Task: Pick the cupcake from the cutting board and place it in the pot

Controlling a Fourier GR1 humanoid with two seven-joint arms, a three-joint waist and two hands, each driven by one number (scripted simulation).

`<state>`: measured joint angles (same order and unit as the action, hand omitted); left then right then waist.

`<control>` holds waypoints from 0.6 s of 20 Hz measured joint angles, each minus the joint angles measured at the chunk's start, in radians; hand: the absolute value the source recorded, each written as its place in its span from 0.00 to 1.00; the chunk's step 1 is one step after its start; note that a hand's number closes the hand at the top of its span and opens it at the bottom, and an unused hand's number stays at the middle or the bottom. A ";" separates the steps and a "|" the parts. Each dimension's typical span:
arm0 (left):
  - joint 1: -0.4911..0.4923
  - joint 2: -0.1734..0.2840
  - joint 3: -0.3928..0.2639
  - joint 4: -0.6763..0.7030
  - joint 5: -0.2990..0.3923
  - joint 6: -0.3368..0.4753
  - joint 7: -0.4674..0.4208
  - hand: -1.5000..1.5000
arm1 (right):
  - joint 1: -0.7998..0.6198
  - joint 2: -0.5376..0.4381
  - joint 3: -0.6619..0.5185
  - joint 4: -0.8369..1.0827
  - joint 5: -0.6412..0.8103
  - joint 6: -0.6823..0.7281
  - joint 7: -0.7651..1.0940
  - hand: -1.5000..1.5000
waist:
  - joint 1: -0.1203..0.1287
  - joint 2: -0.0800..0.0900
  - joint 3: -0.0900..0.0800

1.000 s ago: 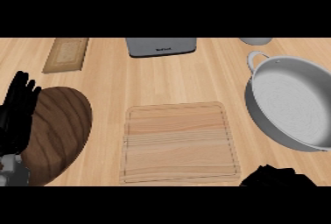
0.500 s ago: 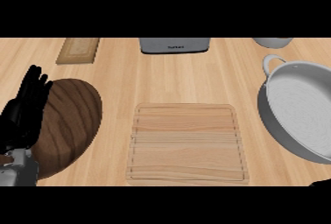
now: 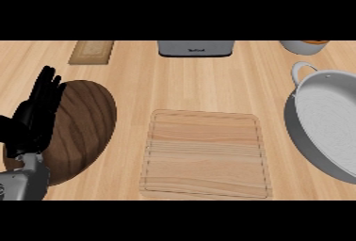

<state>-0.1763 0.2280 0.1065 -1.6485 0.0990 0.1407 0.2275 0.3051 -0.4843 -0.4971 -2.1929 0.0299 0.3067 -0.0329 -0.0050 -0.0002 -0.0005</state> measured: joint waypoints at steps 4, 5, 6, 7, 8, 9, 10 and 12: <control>-0.024 -0.003 0.001 0.018 -0.004 -0.002 0.000 0.50 | -0.116 -0.015 -0.004 0.174 0.006 -0.009 -0.044 1.00 | 0.008 0.002 0.001; -0.030 -0.004 -0.001 0.022 -0.004 -0.004 0.001 0.50 | -0.128 -0.028 -0.008 0.185 0.058 -0.031 -0.059 1.00 | 0.010 0.003 0.001; -0.035 -0.002 -0.001 0.021 -0.003 -0.006 0.002 0.50 | -0.145 -0.039 -0.010 0.206 0.115 -0.062 -0.073 1.00 | 0.016 0.005 0.001; -0.034 -0.006 -0.005 0.020 -0.004 -0.007 -0.001 0.50 | -0.160 -0.051 -0.011 0.232 0.172 -0.092 -0.091 1.00 | 0.021 0.006 0.001; -0.029 -0.014 -0.009 0.026 -0.005 -0.006 -0.009 0.50 | -0.175 -0.061 -0.009 0.265 0.225 -0.121 -0.111 1.00 | 0.024 0.007 0.001; -0.031 -0.017 -0.013 0.028 -0.010 -0.003 -0.012 0.50 | -0.189 -0.064 0.005 0.296 0.281 -0.153 -0.132 1.00 | 0.025 0.007 0.001; -0.031 -0.012 -0.008 0.024 -0.003 -0.011 -0.009 0.50 | -0.206 -0.063 0.023 0.339 0.334 -0.186 -0.155 1.00 | 0.029 0.008 0.001; -0.034 -0.006 -0.001 0.025 0.003 -0.019 -0.007 0.50 | -0.257 -0.059 0.063 0.438 0.422 -0.247 -0.194 1.00 | 0.030 0.007 0.002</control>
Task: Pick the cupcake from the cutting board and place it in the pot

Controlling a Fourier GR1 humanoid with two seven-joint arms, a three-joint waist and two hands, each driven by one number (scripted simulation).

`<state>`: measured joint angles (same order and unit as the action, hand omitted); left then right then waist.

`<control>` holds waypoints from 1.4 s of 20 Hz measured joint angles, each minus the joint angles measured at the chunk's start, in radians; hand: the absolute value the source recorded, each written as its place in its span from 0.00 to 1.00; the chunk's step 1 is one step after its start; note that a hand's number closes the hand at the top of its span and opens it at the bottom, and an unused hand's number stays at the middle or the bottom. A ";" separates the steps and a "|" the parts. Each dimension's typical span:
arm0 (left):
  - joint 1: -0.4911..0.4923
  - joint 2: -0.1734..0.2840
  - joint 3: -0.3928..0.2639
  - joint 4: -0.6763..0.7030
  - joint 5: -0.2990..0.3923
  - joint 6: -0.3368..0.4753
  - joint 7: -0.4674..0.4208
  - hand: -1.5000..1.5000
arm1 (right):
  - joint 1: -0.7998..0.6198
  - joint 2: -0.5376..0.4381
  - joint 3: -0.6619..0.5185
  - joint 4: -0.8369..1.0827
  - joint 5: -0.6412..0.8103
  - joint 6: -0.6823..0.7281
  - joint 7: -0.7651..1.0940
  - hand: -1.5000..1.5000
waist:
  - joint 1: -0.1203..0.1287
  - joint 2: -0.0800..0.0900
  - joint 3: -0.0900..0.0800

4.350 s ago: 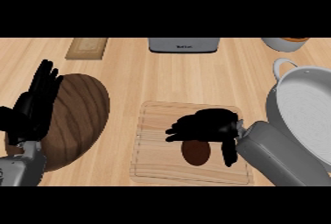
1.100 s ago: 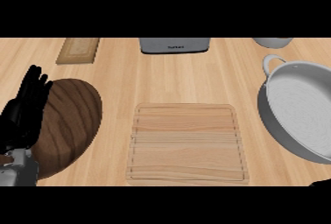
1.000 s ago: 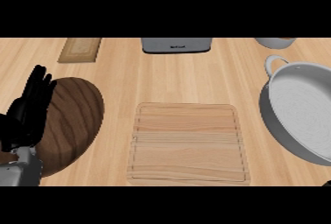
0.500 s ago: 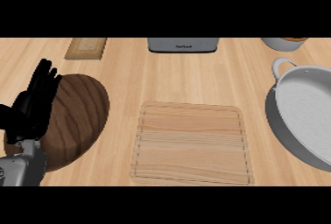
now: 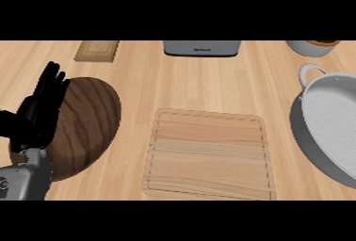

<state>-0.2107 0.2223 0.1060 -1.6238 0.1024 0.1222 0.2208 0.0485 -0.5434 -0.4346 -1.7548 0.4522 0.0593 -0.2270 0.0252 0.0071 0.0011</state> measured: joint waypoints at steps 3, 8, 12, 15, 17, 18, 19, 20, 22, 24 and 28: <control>-0.003 -0.008 -0.003 0.009 -0.010 0.005 -0.003 0.50 | -0.080 0.004 0.039 0.163 0.081 -0.071 -0.072 1.00 | -0.004 -0.001 0.000; -0.002 -0.001 0.003 -0.016 -0.007 -0.003 0.018 0.50 | -0.216 0.002 0.077 0.428 0.131 -0.095 -0.129 0.00 | -0.005 -0.003 0.000; -0.010 -0.007 0.004 -0.004 -0.007 -0.004 0.012 0.50 | -0.302 0.017 0.101 0.616 0.127 -0.060 -0.143 0.00 | -0.004 -0.002 0.000; 0.002 -0.014 -0.005 -0.019 -0.016 0.000 0.018 0.50 | -0.357 0.007 0.100 0.735 0.087 0.012 -0.200 0.00 | -0.004 -0.002 0.000; -0.006 -0.021 -0.009 -0.012 -0.028 0.010 0.014 0.50 | -0.392 0.014 0.097 0.794 0.052 0.059 -0.230 0.00 | -0.007 -0.002 0.001; 0.010 -0.020 -0.006 -0.017 -0.024 0.005 0.006 0.50 | -0.403 0.018 0.088 0.817 0.027 0.085 -0.251 0.00 | -0.006 -0.003 0.000; 0.011 -0.022 -0.008 -0.019 -0.025 0.005 0.007 0.50 | -0.424 0.021 0.071 0.841 -0.005 0.113 -0.266 0.00 | -0.006 -0.002 0.001; 0.012 -0.022 -0.007 -0.015 -0.025 0.004 0.002 0.50 | -0.438 0.026 0.055 0.865 -0.034 0.132 -0.285 0.00 | -0.007 -0.002 0.001; 0.005 -0.016 0.003 -0.013 -0.016 -0.001 0.008 0.50 | -0.467 0.032 0.018 0.899 -0.096 0.173 -0.306 0.00 | -0.010 -0.003 0.001; 0.005 -0.015 0.006 -0.001 -0.016 -0.006 0.001 0.50 | -0.484 0.020 -0.024 0.951 -0.150 0.215 -0.334 0.00 | -0.012 -0.003 0.001; 0.007 -0.008 0.015 -0.011 -0.014 -0.007 0.014 0.50 | -0.508 -0.052 -0.100 1.034 -0.249 0.333 -0.344 0.00 | -0.017 -0.004 0.000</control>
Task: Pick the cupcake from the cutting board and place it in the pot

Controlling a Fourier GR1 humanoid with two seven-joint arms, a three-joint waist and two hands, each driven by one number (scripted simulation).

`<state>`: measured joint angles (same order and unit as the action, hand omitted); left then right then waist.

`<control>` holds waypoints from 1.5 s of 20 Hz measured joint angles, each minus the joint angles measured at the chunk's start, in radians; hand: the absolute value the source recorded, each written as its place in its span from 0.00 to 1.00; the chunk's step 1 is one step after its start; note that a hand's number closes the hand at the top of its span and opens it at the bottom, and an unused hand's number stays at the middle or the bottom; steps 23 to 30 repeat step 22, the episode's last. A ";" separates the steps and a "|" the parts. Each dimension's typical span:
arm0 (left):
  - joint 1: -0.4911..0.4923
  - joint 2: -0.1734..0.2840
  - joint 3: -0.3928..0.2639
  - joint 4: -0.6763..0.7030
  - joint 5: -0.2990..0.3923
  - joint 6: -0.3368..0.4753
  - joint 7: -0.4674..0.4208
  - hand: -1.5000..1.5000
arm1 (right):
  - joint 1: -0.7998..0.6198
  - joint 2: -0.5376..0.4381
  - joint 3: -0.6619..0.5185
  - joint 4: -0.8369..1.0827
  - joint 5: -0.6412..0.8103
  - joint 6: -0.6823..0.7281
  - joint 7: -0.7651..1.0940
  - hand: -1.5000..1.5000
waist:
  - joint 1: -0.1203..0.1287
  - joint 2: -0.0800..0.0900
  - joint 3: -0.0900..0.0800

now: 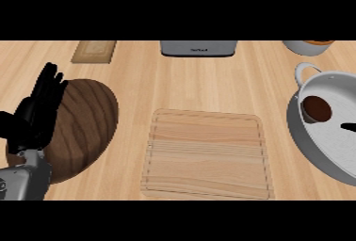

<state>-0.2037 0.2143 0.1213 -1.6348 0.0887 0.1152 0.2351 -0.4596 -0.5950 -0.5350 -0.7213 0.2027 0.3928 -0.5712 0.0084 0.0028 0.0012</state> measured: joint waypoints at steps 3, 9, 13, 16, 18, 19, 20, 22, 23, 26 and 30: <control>0.000 0.003 0.010 0.009 0.008 -0.012 -0.012 0.50 | -0.018 -0.077 -0.043 0.094 -0.042 0.071 -0.023 0.00 | 0.001 0.001 0.000; -0.011 -0.006 0.003 -0.003 -0.004 -0.001 0.001 0.50 | -0.021 -0.230 -0.076 0.261 -0.070 0.139 -0.058 0.00 | 0.007 0.004 0.001; -0.025 -0.012 -0.004 0.006 -0.012 0.005 0.003 0.50 | -0.011 -0.300 -0.080 0.323 -0.080 0.164 -0.069 0.00 | 0.009 0.006 0.003; -0.002 -0.013 -0.004 -0.007 -0.010 -0.004 -0.011 0.50 | 0.004 -0.337 -0.077 0.348 -0.084 0.176 -0.076 0.00 | 0.014 0.008 0.004; -0.009 -0.013 -0.003 -0.001 -0.012 -0.004 -0.014 0.50 | 0.006 -0.363 -0.073 0.359 -0.086 0.185 -0.074 0.00 | 0.014 0.009 0.005; -0.006 -0.012 -0.003 0.001 -0.011 -0.007 -0.016 0.50 | 0.011 -0.369 -0.069 0.363 -0.085 0.185 -0.079 0.00 | 0.015 0.009 0.005; -0.006 -0.014 -0.001 0.005 -0.007 -0.009 -0.018 0.50 | 0.011 -0.375 -0.066 0.365 -0.086 0.186 -0.080 0.00 | 0.015 0.009 0.005; -0.018 -0.016 -0.002 0.011 -0.009 -0.004 -0.012 0.50 | 0.014 -0.385 -0.063 0.374 -0.091 0.189 -0.082 0.00 | 0.014 0.010 0.006; -0.018 -0.016 -0.002 0.011 -0.009 -0.004 -0.012 0.50 | 0.014 -0.385 -0.063 0.374 -0.091 0.189 -0.082 0.00 | 0.014 0.010 0.006; -0.018 -0.016 -0.002 0.011 -0.009 -0.004 -0.012 0.50 | 0.014 -0.385 -0.063 0.374 -0.091 0.189 -0.082 0.00 | 0.014 0.010 0.006; -0.018 -0.016 -0.002 0.011 -0.009 -0.004 -0.012 0.50 | 0.014 -0.385 -0.063 0.374 -0.091 0.189 -0.082 0.00 | 0.014 0.010 0.006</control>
